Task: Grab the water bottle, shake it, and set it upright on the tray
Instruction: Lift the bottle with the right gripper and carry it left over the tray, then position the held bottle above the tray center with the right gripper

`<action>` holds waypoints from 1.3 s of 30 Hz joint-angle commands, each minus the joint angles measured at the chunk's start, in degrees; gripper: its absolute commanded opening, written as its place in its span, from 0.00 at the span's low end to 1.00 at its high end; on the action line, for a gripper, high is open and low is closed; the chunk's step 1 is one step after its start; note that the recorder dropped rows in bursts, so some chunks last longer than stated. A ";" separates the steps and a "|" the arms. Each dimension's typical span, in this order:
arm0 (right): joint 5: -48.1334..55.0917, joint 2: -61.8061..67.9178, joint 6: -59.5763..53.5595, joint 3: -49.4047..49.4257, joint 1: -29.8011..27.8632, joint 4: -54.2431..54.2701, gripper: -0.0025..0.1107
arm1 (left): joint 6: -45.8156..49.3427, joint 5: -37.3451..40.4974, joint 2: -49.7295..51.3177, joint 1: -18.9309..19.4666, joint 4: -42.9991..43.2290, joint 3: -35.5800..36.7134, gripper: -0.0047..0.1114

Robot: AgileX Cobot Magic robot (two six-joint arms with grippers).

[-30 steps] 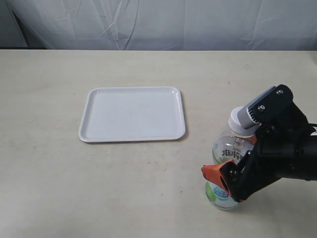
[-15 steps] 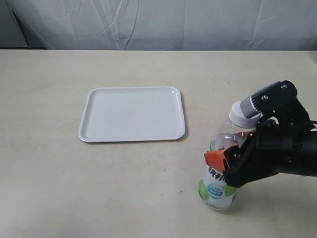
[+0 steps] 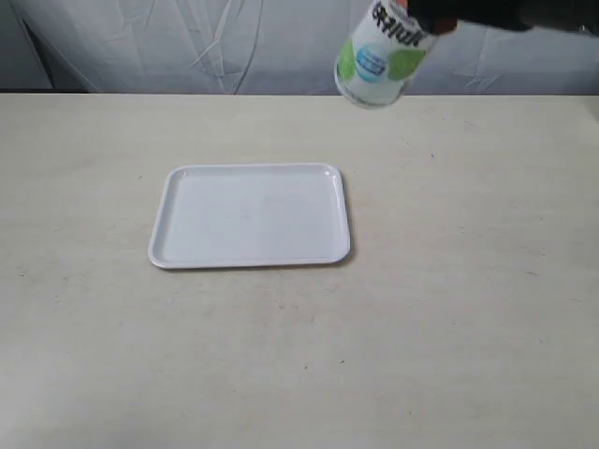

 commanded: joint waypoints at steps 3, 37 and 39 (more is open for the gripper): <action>7.00 16.80 -0.77 -6.33 1.59 2.17 0.01 | -0.45 -0.25 -0.29 0.08 0.04 0.13 0.04; 13.92 18.46 -0.18 -13.33 2.93 -3.27 0.01 | -0.45 -0.25 -0.29 0.08 0.04 0.13 0.04; 13.53 22.40 -0.18 -12.20 3.07 -3.27 0.01 | -0.45 -0.25 -0.29 0.08 0.04 0.13 0.04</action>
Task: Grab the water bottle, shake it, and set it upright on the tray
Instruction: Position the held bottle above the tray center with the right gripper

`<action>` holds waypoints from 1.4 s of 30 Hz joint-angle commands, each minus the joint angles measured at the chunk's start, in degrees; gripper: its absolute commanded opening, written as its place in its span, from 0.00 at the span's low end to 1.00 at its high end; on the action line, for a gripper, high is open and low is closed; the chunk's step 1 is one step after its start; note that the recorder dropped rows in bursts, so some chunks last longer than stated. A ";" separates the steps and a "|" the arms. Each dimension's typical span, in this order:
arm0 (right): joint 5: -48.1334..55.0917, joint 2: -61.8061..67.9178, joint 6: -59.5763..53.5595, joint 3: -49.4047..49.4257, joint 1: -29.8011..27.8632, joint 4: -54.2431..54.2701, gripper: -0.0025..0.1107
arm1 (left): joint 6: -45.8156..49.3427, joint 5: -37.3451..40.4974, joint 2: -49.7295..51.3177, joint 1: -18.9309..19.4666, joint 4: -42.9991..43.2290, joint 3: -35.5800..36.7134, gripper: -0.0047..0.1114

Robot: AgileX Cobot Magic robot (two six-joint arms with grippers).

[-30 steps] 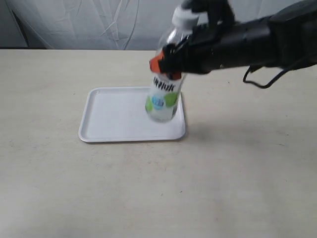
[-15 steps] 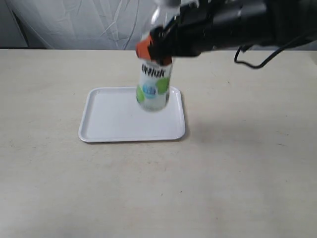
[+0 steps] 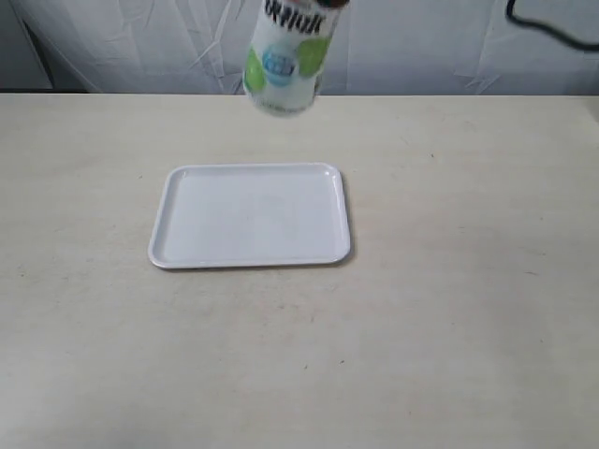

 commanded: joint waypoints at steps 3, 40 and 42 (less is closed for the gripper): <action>1.78 10.55 0.39 3.31 0.31 -0.62 0.01 | -0.45 -0.25 -0.29 0.08 0.04 0.13 0.04; -23.85 6.17 43.56 0.96 10.57 -33.01 0.01 | -0.45 -0.25 -0.29 0.08 0.04 0.13 0.04; -20.55 6.17 43.72 0.44 13.15 -32.31 0.01 | -0.45 -0.25 -0.29 0.08 0.04 0.13 0.04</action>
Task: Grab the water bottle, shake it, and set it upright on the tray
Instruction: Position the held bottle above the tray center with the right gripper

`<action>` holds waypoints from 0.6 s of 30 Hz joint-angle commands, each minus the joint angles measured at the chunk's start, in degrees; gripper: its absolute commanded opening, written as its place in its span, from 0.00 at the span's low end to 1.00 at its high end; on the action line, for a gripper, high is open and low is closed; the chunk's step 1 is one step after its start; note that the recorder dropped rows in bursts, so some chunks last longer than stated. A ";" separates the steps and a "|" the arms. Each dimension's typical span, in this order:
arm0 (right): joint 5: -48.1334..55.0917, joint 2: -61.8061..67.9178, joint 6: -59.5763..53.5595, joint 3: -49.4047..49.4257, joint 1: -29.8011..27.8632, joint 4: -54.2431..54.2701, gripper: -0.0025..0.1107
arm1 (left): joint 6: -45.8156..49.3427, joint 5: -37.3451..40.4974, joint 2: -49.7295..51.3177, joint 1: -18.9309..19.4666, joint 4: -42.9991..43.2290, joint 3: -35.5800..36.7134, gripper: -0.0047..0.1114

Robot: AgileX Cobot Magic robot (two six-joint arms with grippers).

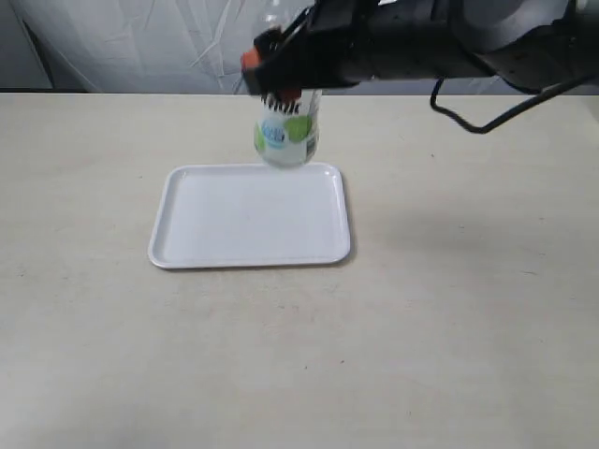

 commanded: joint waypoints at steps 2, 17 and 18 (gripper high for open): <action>3.49 -1.44 4.96 -1.44 6.39 -0.49 0.01 | -0.45 -0.25 -0.29 0.08 0.04 0.13 0.04; 1.84 -1.53 14.17 -1.44 -2.46 -3.15 0.01 | -0.45 -0.25 -0.29 0.08 0.04 0.13 0.04; 3.18 -1.53 13.98 -1.44 -2.01 -2.75 0.01 | -0.45 -0.25 -0.29 0.08 0.04 0.13 0.04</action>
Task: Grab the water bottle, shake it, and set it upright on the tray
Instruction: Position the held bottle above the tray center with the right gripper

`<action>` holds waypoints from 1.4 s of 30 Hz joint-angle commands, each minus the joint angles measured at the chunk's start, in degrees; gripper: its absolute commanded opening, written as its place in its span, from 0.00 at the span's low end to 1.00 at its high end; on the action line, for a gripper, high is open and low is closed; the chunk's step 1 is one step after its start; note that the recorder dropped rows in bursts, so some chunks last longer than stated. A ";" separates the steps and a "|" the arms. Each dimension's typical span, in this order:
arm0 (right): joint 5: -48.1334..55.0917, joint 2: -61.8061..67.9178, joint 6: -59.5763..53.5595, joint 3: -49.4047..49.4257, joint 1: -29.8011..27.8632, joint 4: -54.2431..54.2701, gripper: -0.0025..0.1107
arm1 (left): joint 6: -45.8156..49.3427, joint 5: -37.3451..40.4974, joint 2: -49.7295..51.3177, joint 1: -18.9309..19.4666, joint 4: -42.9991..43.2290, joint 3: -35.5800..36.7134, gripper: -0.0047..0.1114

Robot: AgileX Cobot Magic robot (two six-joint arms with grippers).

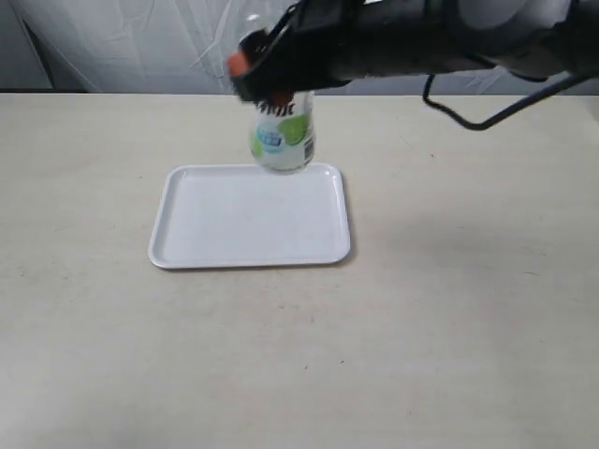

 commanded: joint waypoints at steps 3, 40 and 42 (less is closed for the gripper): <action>6.33 -0.65 4.43 -0.41 2.40 3.97 0.01 | -0.45 -0.25 -0.29 0.08 0.04 0.13 0.04; -29.49 17.65 14.67 -0.41 1.70 -7.85 0.01 | -0.45 -0.25 -0.29 0.08 0.04 0.13 0.04; -30.25 18.90 22.60 -0.41 1.70 -15.98 0.01 | -0.45 -0.25 -0.29 0.08 0.04 0.13 0.04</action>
